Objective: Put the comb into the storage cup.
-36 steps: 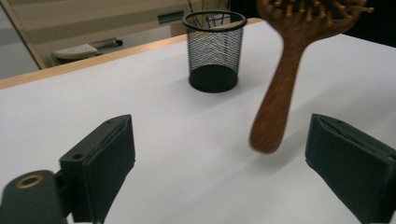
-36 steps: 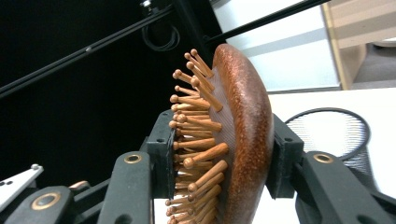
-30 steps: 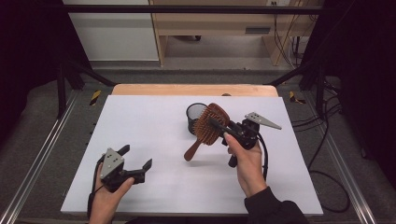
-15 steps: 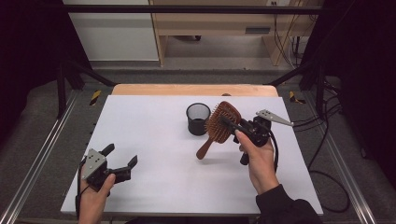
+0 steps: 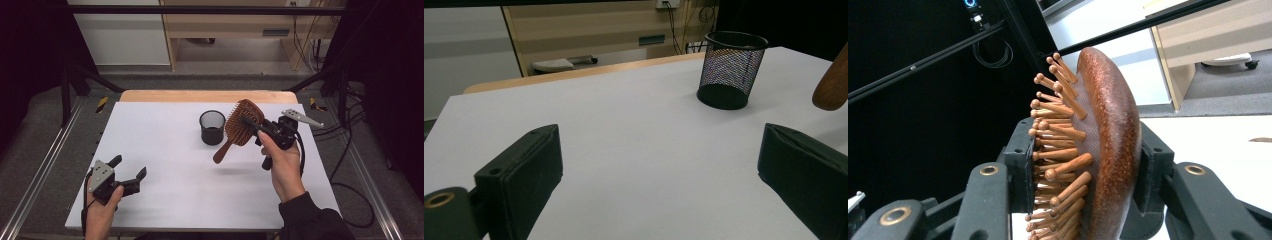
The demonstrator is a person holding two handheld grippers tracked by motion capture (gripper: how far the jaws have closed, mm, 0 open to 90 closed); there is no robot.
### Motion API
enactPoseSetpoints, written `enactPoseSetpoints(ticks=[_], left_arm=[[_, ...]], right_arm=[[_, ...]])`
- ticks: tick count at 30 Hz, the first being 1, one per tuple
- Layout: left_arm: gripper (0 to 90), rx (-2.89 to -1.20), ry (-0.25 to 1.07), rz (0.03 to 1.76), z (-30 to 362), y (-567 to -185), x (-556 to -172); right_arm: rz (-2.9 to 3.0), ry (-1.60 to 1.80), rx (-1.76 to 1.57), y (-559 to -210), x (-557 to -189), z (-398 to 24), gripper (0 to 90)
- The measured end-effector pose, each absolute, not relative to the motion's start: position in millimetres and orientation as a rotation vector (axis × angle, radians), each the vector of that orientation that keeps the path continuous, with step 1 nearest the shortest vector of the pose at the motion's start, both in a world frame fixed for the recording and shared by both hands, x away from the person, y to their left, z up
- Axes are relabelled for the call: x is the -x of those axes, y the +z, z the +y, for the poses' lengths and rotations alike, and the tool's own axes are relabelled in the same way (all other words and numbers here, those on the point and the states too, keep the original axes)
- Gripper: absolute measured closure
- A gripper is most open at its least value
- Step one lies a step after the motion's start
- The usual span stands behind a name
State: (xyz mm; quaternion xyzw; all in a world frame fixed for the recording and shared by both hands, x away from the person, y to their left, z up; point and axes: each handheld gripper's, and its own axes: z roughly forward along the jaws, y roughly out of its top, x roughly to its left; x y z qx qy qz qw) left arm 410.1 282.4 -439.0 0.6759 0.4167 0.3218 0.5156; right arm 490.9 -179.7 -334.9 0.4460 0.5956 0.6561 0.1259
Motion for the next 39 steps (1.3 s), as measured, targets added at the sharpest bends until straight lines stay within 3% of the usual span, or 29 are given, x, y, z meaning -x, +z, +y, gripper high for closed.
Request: enactPoseSetpoints(ticks=[39], left_arm=[[3.1,-1.624,0.764,0.989,281.0,-441.5,-412.6]], right_arm=[[1.674,1.888,-1.277,-277.4,-565.9,-147.3,52.9]])
